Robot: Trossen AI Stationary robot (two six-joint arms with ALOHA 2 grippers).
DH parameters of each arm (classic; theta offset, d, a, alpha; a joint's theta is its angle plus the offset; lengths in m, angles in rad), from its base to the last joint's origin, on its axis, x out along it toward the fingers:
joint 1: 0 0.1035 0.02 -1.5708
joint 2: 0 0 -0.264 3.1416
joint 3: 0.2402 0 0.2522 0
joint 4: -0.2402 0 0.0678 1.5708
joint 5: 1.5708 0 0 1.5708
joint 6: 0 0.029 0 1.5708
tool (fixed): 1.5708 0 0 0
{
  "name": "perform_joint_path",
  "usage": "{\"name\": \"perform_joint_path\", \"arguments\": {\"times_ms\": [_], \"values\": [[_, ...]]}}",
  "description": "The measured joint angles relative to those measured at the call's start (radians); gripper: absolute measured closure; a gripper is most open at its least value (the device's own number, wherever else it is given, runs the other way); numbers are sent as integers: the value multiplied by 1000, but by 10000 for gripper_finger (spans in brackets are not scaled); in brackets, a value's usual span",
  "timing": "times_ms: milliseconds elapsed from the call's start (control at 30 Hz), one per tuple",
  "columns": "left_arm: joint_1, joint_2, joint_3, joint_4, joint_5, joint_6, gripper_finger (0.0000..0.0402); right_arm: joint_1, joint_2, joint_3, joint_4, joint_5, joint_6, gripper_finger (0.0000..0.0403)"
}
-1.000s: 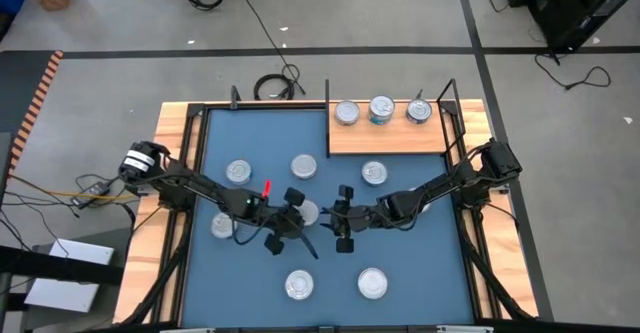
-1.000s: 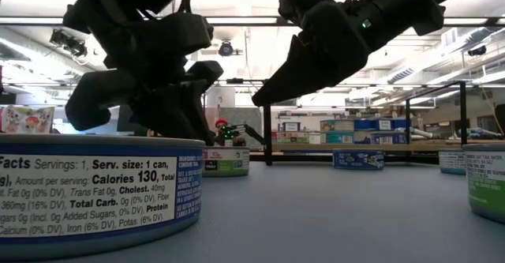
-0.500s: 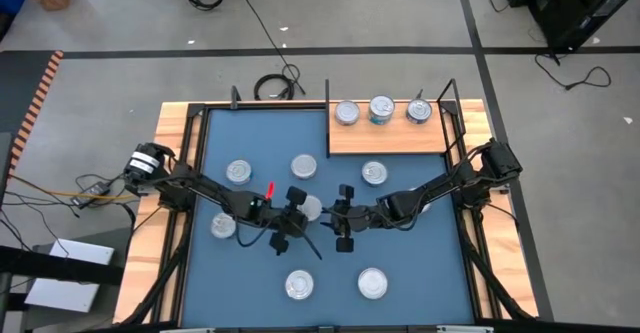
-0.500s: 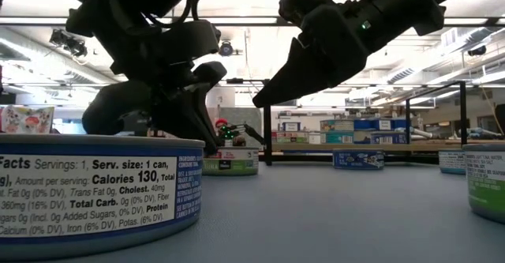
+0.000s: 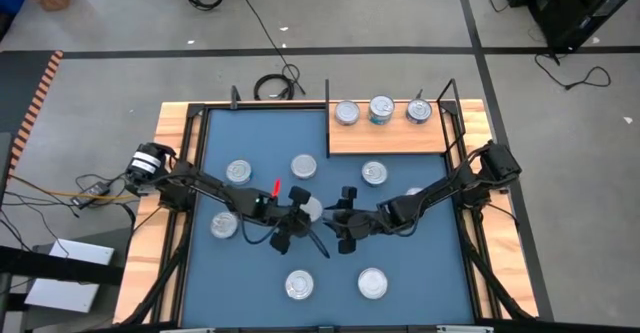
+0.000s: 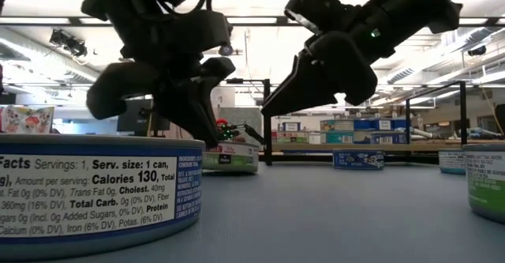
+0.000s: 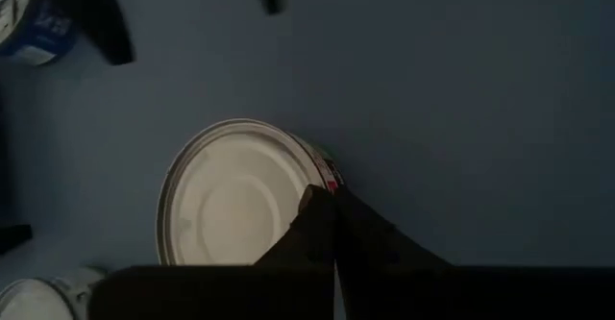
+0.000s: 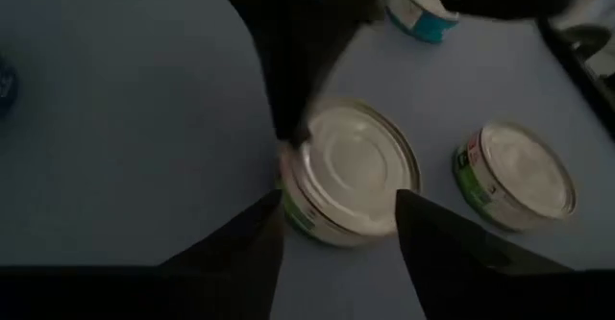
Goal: Stack canned seafood by type on shelf
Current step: Stack the top left green tuna can onto the green tuna can on the shelf
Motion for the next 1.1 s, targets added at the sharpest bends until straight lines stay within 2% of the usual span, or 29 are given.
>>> {"name": "perform_joint_path", "arguments": {"times_ms": [200,367,467,667,1100], "values": [[21,0,31,-6,3,-16,401,20,32,-1,1,39,-62,146],[39,0,47,-7,3,-27,401,21,89,29,11,68,-118,127],[49,-1,47,-13,2,-32,401,21,141,68,9,79,-157,125],[59,-1,47,-14,0,-53,401,20,231,160,7,194,-260,130],[62,-2,47,5,-3,-61,401,-27,276,191,-14,199,-277,137]]}}
